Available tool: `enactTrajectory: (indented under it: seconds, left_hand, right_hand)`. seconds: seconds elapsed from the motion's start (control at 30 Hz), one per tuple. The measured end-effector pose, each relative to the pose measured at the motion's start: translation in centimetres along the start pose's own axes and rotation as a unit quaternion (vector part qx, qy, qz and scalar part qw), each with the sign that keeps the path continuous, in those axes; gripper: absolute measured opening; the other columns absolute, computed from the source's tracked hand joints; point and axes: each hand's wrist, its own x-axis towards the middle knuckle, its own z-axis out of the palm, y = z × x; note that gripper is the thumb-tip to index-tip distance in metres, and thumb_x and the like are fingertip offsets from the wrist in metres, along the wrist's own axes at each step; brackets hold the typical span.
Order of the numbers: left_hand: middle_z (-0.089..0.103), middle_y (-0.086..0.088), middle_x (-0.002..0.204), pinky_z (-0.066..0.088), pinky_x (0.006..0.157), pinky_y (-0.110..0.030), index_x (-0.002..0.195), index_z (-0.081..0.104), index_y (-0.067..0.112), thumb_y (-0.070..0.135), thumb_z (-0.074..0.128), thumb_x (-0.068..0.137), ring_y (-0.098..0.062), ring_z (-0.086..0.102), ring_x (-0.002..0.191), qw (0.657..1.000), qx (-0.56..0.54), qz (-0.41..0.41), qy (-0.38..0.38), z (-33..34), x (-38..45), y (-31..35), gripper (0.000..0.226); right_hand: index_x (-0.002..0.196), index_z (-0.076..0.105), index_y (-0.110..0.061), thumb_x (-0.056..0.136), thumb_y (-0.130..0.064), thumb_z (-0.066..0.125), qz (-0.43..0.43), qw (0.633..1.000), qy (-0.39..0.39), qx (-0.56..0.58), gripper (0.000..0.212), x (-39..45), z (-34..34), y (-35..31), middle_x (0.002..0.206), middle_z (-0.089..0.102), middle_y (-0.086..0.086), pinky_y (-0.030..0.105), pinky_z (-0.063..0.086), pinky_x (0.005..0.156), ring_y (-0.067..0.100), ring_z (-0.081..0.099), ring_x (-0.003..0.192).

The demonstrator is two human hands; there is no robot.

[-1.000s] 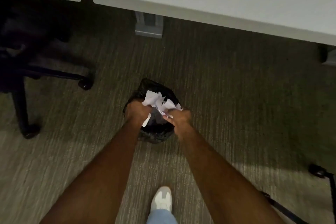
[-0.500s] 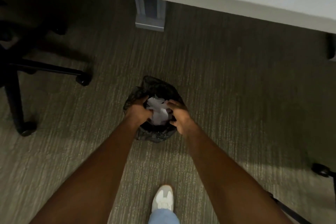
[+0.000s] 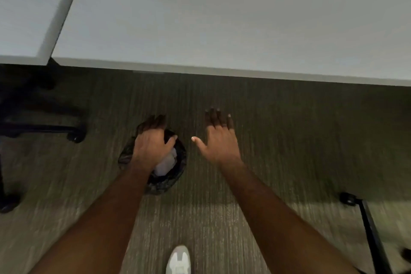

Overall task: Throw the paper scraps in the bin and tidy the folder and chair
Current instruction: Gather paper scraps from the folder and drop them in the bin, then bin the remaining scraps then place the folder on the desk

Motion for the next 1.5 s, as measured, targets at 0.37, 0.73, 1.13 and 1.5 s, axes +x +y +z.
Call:
enactTrajectory:
  seconds: [0.37, 0.73, 1.13, 1.5]
  left_hand:
    - [0.034, -0.014, 0.159, 0.026, 0.122, -0.046, 0.156, 0.023, 0.012, 0.053, 0.053, 0.093, -0.032, 0.034, 0.145, 0.979, 0.068, 0.191, 0.011, 2.0, -3.0, 21.2, 0.081]
    - [0.013, -0.008, 0.168, 0.013, 0.126, -0.045, 0.158, 0.019, 0.013, 0.05, 0.056, 0.093, -0.025, 0.01, 0.156, 0.914, 0.046, 0.392, -0.091, 14.2, -14.7, 47.7, 0.084]
    - [0.015, -0.004, 0.168, 0.013, 0.124, -0.042, 0.159, 0.018, 0.021, 0.056, 0.05, 0.093, -0.023, 0.012, 0.155, 0.793, 0.083, 0.565, -0.212, 28.5, -29.6, 68.1, 0.081]
    - [0.023, -0.013, 0.163, 0.028, 0.117, -0.05, 0.156, 0.022, 0.024, 0.049, 0.051, 0.097, -0.037, 0.029, 0.145, 0.705, 0.253, 0.628, -0.211, 34.5, -38.3, 76.1, 0.071]
  right_hand:
    - [0.159, -0.002, -0.017, 0.094, -0.067, 0.028, 0.112, 0.99, 0.068, -0.043, 0.087, -10.5, -10.4, 19.1, 0.168, -0.004, 0.008, 0.053, 0.0, 0.124, 0.026, -0.01, 0.154]
    - [0.16, 0.008, -0.02, 0.094, -0.065, 0.036, 0.272, 0.956, 0.112, -0.019, 0.084, -30.9, -15.6, 40.7, 0.168, 0.01, 0.009, 0.054, 0.008, 0.123, 0.027, 0.003, 0.155]
    - [0.155, 0.027, -0.024, 0.094, -0.06, 0.045, 0.498, 0.861, 0.099, 0.027, 0.073, -58.9, -13.2, 59.4, 0.164, 0.023, 0.01, 0.05, 0.024, 0.121, 0.03, 0.018, 0.152]
    - [0.153, 0.033, -0.033, 0.086, -0.071, 0.052, 0.491, 0.84, -0.028, 0.229, 0.079, -69.5, -8.6, 63.4, 0.168, 0.012, 0.002, 0.049, 0.025, 0.121, 0.025, 0.016, 0.152]
